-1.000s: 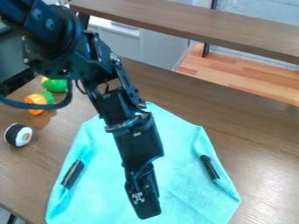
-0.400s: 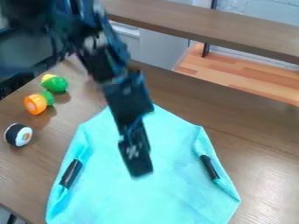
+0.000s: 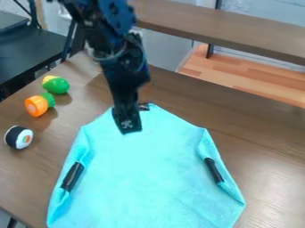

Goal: Unfold the cloth from top left to bottom right

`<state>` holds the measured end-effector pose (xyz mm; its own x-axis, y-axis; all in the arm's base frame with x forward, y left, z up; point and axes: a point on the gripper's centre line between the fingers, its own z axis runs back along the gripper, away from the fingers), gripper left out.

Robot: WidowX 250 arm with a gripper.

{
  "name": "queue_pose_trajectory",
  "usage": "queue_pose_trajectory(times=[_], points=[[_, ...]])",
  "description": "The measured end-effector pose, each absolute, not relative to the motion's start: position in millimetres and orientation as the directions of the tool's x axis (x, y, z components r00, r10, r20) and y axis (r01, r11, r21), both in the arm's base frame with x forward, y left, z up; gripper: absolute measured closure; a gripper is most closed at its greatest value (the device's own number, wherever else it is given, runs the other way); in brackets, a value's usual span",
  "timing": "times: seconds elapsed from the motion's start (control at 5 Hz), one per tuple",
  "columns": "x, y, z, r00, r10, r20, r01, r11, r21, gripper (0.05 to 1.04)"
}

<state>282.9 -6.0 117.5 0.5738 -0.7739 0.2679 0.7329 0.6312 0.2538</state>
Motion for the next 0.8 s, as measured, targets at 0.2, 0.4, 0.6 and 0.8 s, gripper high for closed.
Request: queue_pose_trajectory(times=[0.2,0.4,0.6,0.8], points=[[283.7,-4.7,118.5,0.572,-0.776,0.265,0.731,0.629,0.263,0.085],[284.1,-4.7,118.9,0.573,-0.775,0.266,0.73,0.63,0.264,0.085],[284.1,-4.7,118.9,0.573,-0.775,0.266,0.73,0.63,0.264,0.085],[283.7,-4.7,118.5,0.574,-0.775,0.265,0.73,0.63,0.263,0.085]])
